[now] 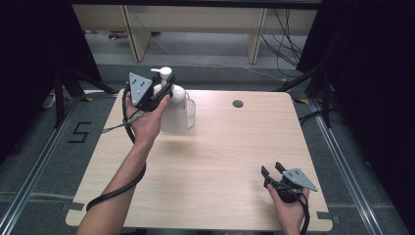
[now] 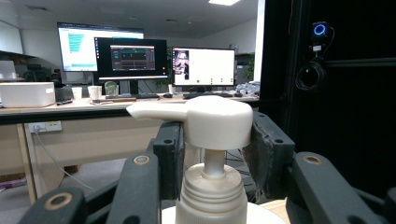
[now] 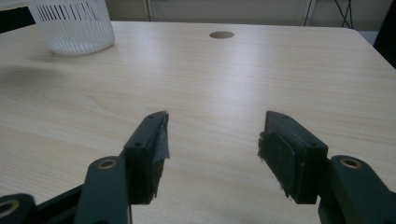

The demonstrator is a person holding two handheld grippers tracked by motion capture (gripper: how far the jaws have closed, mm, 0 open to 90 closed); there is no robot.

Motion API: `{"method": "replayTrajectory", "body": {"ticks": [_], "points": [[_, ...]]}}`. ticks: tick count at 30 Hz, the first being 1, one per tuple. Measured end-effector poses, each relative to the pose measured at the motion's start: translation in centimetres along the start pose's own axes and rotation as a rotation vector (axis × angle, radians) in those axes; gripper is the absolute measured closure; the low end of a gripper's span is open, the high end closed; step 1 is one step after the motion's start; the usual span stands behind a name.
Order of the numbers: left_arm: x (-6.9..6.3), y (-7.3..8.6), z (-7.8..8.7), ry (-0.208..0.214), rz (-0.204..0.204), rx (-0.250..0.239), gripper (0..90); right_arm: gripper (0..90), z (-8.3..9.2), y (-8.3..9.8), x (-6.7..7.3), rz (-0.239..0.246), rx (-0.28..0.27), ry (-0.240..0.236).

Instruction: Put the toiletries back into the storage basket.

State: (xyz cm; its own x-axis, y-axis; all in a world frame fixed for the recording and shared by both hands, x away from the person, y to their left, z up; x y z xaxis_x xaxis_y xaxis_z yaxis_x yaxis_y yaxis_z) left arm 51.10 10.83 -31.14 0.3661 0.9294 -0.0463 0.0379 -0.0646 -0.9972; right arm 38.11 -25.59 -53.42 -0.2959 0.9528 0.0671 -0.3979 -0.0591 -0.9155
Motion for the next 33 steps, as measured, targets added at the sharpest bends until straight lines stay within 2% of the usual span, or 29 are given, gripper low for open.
{"method": "replayTrajectory", "body": {"ticks": [33], "points": [[0.9,-1.1,-1.3,-0.014,-0.011,-0.018,59.1,41.4,0.0,0.0,-0.1,0.009,-0.003,0.0]]}}
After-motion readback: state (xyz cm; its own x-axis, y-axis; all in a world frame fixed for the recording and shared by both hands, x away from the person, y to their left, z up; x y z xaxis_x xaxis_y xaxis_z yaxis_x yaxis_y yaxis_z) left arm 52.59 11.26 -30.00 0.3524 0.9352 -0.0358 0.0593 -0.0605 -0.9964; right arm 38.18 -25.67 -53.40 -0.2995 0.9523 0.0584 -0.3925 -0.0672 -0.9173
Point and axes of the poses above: each handheld gripper's, and its own axes: z roughly backward along the jaws, y roughly out of its underside, x roughly to its left, the point moved 6 cm from there along -z, roughly forward along the jaws, and after that the axes turned 3 degrees about x, right-handed, at the moved point
